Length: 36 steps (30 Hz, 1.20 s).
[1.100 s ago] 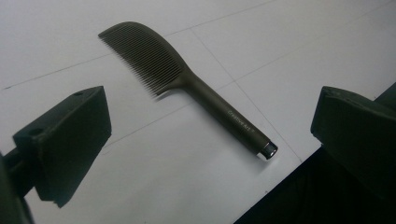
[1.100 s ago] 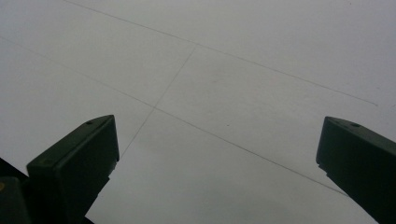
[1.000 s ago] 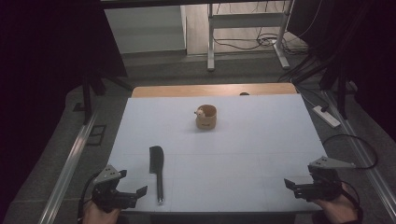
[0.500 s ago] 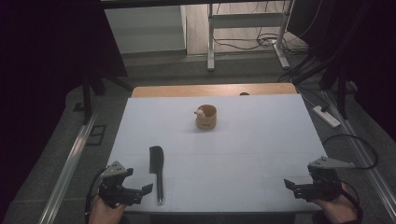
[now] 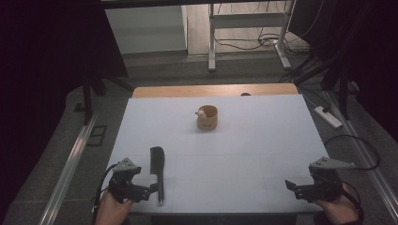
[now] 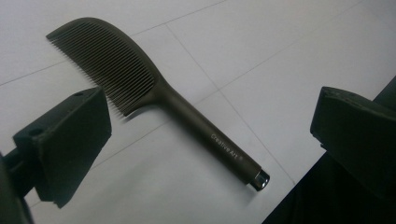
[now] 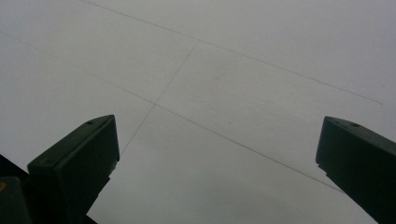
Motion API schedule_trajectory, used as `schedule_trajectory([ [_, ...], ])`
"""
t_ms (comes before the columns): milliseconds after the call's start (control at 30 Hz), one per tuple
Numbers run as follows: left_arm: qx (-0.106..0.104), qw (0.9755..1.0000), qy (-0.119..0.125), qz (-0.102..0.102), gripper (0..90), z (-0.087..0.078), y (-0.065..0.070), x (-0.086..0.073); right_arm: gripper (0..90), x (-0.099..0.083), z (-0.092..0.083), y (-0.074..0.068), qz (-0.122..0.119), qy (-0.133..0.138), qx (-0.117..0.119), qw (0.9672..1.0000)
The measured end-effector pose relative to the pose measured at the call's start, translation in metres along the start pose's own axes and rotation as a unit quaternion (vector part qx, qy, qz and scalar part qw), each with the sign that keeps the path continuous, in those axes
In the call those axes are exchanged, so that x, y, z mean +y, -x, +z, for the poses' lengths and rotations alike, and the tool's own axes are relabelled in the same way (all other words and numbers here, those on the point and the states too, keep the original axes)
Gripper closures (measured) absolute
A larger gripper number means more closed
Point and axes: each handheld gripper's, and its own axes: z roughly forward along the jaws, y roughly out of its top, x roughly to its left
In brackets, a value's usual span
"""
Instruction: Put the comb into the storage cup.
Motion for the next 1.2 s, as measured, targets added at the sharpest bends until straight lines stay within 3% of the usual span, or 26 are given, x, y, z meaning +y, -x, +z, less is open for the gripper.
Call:
schedule_trajectory([
  [1000,-0.018,0.9977,-0.044,0.048,0.3,0.042,0.008,0.038,0.2,0.001,0.002,0.000,-0.002,-0.006,0.000,1.0000],
  [1100,-0.015,0.9974,-0.046,0.053,8.1,0.044,0.009,0.039,0.2,0.000,0.002,0.000,-0.003,-0.006,0.001,1.0000],
  [1200,-0.008,0.9970,-0.053,0.056,27.5,0.044,0.009,0.041,0.2,0.000,0.002,0.000,-0.004,-0.006,0.001,1.0000],
])
